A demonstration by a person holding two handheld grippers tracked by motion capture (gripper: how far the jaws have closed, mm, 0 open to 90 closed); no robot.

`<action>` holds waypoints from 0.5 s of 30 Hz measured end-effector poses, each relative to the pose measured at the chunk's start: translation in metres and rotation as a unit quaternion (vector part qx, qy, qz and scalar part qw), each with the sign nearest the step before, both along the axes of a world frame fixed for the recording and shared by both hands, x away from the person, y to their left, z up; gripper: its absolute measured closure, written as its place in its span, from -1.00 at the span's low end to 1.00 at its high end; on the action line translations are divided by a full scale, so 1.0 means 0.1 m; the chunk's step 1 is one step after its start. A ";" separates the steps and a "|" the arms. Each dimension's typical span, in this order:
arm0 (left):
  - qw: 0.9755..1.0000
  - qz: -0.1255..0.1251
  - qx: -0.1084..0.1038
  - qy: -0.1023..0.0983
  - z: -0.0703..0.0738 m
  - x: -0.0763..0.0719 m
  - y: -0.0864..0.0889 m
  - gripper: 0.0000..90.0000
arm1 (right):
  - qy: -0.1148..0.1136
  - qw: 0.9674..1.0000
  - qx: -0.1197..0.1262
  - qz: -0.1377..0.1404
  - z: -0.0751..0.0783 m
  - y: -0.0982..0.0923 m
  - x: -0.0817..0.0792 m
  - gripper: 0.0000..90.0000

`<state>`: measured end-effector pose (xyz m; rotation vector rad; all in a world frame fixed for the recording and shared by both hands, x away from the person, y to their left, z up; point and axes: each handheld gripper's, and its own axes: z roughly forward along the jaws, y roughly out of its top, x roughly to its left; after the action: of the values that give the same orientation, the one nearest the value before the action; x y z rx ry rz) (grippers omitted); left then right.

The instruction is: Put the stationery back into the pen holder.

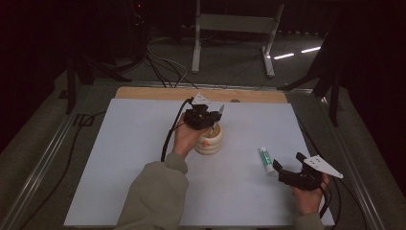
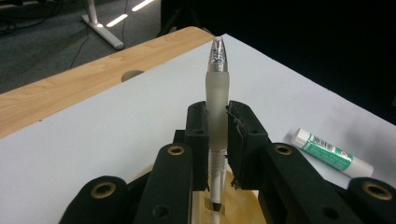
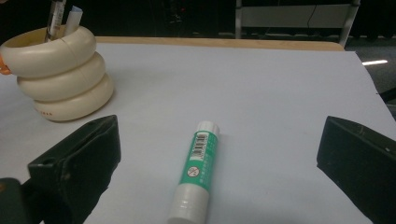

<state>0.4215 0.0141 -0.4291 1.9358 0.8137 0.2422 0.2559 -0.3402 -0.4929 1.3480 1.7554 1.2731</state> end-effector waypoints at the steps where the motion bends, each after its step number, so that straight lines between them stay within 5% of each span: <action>1: 1.000 -0.001 0.000 0.002 -0.01 0.00 -0.01 0.77 | 0.000 1.000 0.000 0.000 0.00 0.00 0.00 -1.00; 15: 1.000 -0.005 0.017 0.015 -0.10 -0.02 0.00 0.77 | 0.000 1.000 0.000 0.000 0.00 0.00 0.00 -1.00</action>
<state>0.4192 0.0139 -0.4390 1.9792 0.8247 0.2216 0.2559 -0.3403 -0.4930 1.3486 1.7561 1.2722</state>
